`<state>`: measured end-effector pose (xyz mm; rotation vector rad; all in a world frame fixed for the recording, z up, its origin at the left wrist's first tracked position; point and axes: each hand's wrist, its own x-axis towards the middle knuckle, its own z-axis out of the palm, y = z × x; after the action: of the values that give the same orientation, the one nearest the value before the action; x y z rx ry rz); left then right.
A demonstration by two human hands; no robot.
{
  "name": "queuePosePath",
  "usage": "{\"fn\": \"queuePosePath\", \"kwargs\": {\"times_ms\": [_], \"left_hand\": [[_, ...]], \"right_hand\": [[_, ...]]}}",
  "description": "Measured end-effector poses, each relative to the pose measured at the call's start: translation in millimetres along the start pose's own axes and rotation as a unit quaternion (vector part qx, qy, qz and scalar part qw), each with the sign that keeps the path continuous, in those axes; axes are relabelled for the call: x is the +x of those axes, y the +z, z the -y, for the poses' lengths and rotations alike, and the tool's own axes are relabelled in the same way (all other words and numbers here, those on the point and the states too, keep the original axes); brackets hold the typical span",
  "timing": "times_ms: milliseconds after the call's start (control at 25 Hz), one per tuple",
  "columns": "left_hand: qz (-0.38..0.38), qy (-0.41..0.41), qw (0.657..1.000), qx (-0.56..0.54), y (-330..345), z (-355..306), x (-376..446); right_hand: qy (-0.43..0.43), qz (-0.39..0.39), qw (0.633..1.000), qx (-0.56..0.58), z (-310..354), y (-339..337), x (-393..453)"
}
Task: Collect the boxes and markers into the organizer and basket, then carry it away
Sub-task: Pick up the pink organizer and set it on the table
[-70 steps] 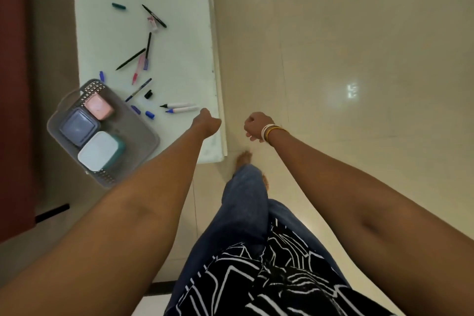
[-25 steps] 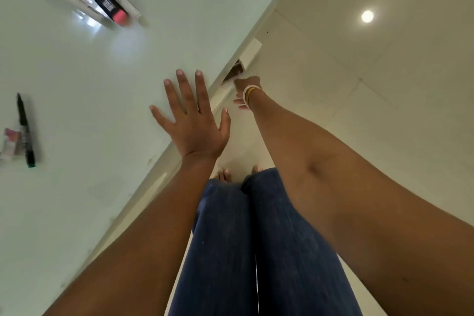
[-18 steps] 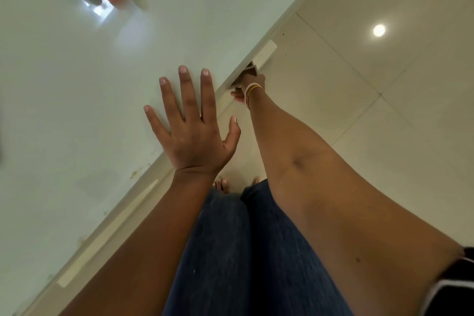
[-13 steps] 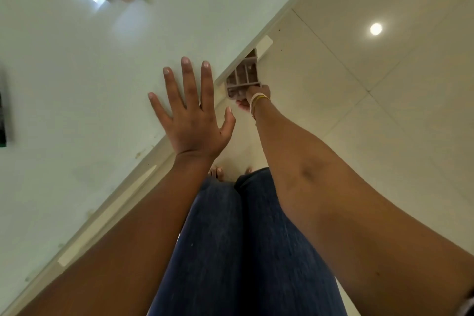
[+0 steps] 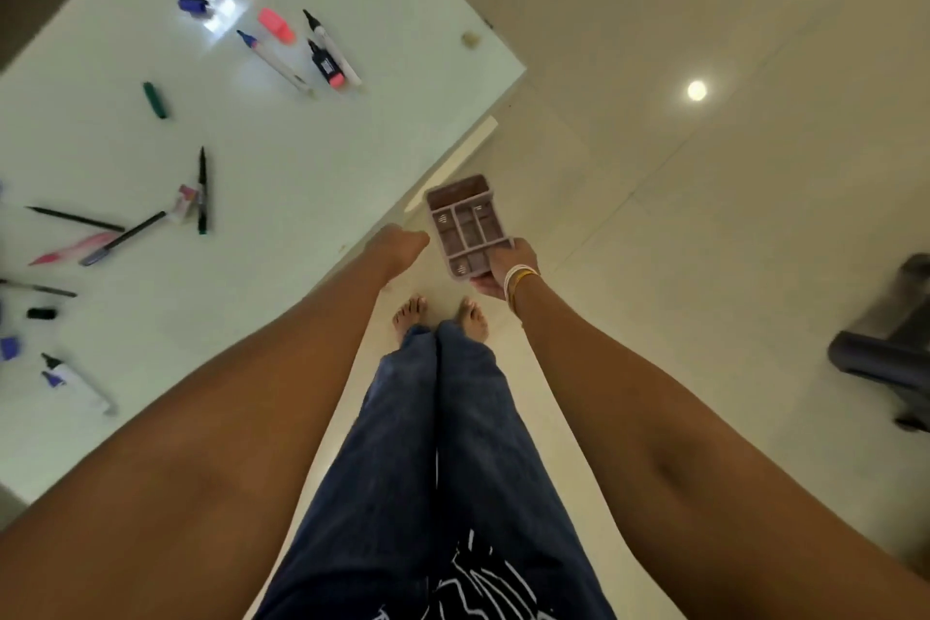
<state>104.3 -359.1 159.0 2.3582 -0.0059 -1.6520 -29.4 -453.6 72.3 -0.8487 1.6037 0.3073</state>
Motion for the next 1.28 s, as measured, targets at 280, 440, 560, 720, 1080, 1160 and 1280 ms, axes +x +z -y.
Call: {"fn": "queuePosePath", "kwargs": {"times_ms": [280,440,560,720,1080,1160,1280], "left_hand": [[-0.062,0.036,0.994,-0.080,-22.9,29.7,-36.9],[-0.074,-0.020,0.982,-0.175,-58.3,74.0,-13.6],[-0.061,-0.047,0.965,-0.250,-93.4,108.2,2.6],[-0.076,-0.063,0.950,-0.296,-131.4,144.2,20.1],[-0.070,-0.084,0.910,-0.401,-181.9,148.7,25.5],[-0.083,-0.071,0.903,-0.415,-187.9,135.2,18.5],[-0.142,-0.040,0.897,-0.416,-198.0,108.7,13.0]], "right_hand": [[-0.033,0.056,0.998,-0.015,31.1,68.1,-62.3],[-0.015,0.087,0.996,-0.036,36.8,132.8,-64.5],[-0.001,0.090,0.994,-0.061,41.9,176.7,-69.5],[-0.011,0.108,0.989,-0.103,58.3,228.9,-78.2],[-0.029,0.100,0.938,-0.330,113.1,266.4,-92.4],[-0.041,0.084,0.911,-0.402,132.6,258.3,-98.1],[-0.109,0.056,0.870,-0.477,166.6,252.2,-99.6]]}}
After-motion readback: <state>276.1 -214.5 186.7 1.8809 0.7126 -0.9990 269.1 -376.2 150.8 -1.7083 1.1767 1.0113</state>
